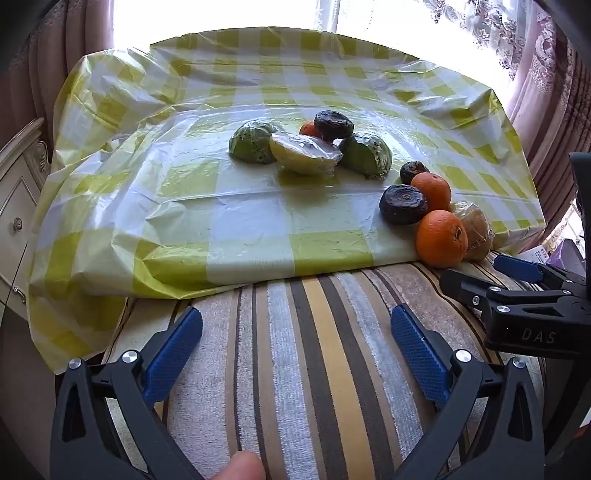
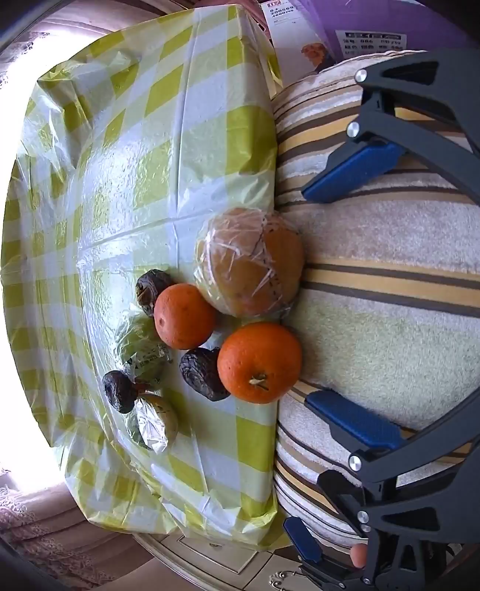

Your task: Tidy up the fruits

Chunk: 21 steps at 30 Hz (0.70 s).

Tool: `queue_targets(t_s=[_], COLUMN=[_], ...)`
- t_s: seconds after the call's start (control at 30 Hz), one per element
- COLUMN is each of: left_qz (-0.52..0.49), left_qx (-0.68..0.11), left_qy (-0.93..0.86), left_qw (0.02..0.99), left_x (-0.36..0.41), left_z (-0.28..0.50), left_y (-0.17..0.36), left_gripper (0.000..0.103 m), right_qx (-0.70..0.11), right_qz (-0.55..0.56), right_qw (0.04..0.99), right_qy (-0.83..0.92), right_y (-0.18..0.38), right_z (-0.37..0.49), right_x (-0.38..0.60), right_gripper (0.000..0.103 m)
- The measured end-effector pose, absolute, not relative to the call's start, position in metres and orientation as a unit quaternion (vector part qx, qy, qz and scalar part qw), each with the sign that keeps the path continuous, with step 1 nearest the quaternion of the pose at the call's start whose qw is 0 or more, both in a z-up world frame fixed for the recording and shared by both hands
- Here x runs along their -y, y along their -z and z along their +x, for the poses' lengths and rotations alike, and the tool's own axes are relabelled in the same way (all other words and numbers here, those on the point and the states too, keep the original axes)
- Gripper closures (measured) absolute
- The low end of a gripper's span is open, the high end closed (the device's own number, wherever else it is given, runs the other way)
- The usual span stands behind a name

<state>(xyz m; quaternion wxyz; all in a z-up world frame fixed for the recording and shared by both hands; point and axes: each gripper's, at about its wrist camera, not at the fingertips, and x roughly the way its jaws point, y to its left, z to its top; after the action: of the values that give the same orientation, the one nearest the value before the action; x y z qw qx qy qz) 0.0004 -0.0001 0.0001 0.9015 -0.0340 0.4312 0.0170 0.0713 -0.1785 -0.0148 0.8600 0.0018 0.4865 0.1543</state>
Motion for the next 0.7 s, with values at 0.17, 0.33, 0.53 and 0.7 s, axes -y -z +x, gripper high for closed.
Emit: queue_targets(t_s=[0.17, 0.33, 0.53, 0.7], left_qz=[-0.059, -0.054, -0.046, -0.051], left_qx=[-0.442, -0.427, -0.427, -0.425], left_qy=[-0.010, -0.015, -0.022, -0.020], left_qw=[0.895, 0.902, 0.903, 0.904], left_x=[-0.011, -0.009, -0.004, -0.001], left_z=[0.005, -0.003, -0.001, -0.001], left_y=[0.001, 0.006, -0.001, -0.001], left_gripper=[0.004, 0.004, 0.004, 0.006], right_qx=[-0.481, -0.484, -0.483, -0.482], right_qz=[-0.004, -0.007, -0.007, -0.007], right_qw=[0.864, 0.862, 0.863, 0.863], right_qy=[-0.151, -0.150, -0.150, -0.150], right_y=[0.014, 0.014, 0.014, 0.015], right_z=[0.071, 0.072, 0.071, 0.072], right_x=[0.179, 0.177, 0.178, 0.177], right_gripper=[0.001, 0.001, 0.001, 0.001])
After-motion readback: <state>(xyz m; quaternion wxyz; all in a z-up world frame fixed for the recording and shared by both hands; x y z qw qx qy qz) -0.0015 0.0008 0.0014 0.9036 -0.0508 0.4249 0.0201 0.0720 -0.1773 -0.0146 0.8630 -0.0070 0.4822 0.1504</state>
